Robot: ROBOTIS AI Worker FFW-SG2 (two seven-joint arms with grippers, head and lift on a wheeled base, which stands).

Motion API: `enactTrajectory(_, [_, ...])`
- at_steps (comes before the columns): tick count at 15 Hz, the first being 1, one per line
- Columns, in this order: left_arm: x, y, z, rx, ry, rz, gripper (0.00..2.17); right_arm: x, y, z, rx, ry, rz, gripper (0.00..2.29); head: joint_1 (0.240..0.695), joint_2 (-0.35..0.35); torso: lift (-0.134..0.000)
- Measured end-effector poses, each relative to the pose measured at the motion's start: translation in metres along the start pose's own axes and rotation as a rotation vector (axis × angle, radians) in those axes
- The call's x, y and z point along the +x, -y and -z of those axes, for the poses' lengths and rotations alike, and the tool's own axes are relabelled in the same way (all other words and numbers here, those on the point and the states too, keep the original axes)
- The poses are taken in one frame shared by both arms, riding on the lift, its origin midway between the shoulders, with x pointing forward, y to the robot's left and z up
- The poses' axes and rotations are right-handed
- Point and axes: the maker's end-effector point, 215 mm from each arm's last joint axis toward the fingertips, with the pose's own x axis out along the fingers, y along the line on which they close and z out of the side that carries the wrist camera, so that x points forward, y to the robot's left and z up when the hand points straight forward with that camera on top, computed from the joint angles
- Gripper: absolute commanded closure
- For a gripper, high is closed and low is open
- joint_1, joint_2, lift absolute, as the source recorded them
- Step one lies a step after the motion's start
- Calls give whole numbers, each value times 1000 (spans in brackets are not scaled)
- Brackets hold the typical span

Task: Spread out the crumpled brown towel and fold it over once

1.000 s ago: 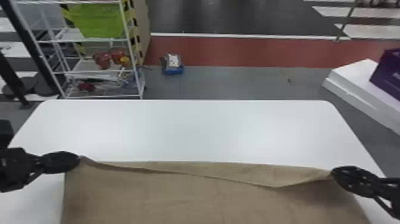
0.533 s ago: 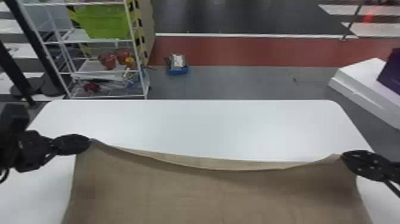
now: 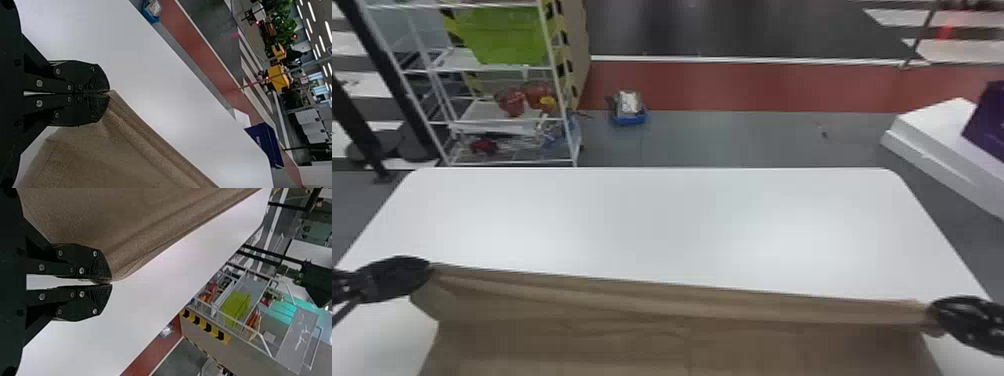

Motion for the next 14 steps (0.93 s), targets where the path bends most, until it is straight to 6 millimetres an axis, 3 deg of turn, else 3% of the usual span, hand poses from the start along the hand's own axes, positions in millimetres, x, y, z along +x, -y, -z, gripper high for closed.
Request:
enactTrajectory(3, [2,36,6,99,9,45,1426,15,-46,2,-38,2,-91,1048,695,55,-123])
enactTrajectory(5, [-1,48,2,149,38,49,1426,16,-59,3,-43,0,-125,1048,695,56,-123])
enactTrajectory(8, [-20,54,-1,222,91,28,1426,7,-54,-1,-65,1,-115,1048,695,54,-123])
enactTrajectory(11, [-53,49,-3,230,163,-17,1426,-11,-41,-12,-88,12,-88,1048,695,66,-123])
enactTrajectory(14, [-68,66,6,349,200,-36,1426,-18,-58,-7,-103,0,-126,1048,695,82,-123])
